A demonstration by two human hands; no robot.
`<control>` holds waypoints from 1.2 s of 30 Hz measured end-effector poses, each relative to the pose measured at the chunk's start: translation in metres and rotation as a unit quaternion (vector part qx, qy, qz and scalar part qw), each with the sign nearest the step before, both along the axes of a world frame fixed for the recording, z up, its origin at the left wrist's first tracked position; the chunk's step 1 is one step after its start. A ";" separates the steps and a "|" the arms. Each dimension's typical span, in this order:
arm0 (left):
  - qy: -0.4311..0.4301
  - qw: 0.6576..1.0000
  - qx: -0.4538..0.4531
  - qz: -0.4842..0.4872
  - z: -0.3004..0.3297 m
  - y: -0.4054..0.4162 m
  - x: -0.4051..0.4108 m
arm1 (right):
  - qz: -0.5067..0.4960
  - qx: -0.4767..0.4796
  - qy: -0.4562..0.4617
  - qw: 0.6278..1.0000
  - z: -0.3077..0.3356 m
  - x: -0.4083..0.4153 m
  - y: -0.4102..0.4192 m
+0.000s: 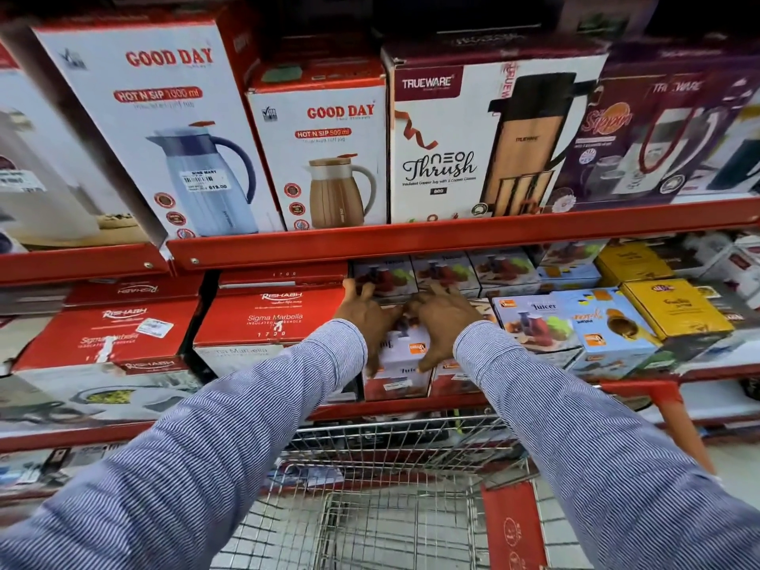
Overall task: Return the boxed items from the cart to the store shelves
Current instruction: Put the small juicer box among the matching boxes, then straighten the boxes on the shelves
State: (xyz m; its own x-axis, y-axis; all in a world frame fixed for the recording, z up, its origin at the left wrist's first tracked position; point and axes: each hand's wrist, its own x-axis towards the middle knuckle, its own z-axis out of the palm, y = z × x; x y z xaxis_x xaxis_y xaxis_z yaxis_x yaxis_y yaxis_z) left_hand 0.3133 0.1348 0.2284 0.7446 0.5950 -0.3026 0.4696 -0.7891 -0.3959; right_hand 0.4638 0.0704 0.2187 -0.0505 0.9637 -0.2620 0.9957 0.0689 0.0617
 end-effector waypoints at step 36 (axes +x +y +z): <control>-0.651 0.667 -0.143 0.332 -0.015 -0.023 -0.242 | -0.376 0.193 0.508 0.751 0.002 -0.173 -0.032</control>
State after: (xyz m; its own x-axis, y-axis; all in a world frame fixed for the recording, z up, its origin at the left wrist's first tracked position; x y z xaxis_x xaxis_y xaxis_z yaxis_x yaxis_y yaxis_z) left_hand 0.0717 0.1116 0.2131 0.0888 0.9810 0.1722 0.5515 -0.1924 0.8117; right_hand 0.2909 0.0380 0.2203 0.5605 0.8144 -0.1505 0.2907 -0.3636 -0.8850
